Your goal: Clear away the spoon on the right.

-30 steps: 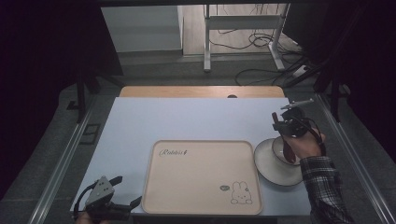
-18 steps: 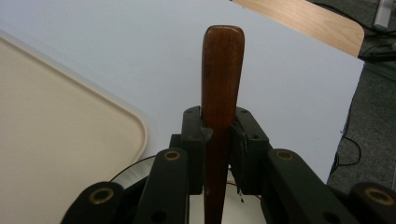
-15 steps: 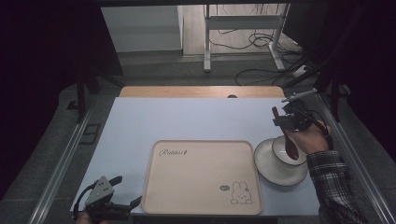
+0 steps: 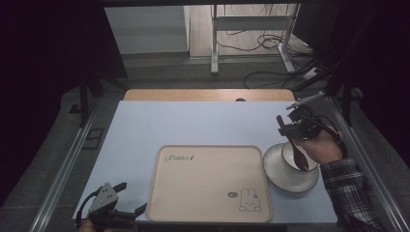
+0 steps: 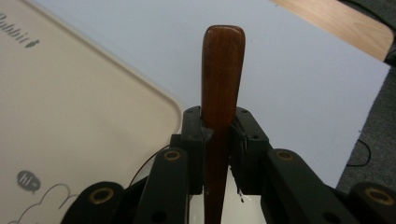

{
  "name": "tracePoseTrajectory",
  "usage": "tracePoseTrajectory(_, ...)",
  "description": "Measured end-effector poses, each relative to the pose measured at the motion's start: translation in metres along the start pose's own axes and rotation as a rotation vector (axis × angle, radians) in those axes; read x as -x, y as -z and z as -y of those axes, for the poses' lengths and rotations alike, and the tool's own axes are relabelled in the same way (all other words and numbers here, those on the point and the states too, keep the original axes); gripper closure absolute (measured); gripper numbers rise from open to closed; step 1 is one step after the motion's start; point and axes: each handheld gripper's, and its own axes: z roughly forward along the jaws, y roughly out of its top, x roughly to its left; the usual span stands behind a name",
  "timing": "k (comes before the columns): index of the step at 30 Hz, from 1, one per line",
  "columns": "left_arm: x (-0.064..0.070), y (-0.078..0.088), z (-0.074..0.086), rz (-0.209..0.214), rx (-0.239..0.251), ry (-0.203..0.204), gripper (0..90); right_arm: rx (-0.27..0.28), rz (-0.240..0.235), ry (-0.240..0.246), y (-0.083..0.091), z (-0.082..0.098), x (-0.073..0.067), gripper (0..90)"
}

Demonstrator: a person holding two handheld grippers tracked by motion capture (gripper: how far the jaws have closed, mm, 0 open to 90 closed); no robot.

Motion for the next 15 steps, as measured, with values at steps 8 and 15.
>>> tracePoseTrajectory(8, 0.0, 0.0, 0.0, -0.001, 0.002, 0.002, 0.8, -0.027, -0.033, 0.028, -0.001, 0.004, -0.016, 77.0)
tracePoseTrajectory(15, 0.0, 0.0, 0.0, -0.001, 0.004, 0.004, 0.8, -0.055, -0.069, 0.038, -0.006, 0.008, -0.033, 77.1)
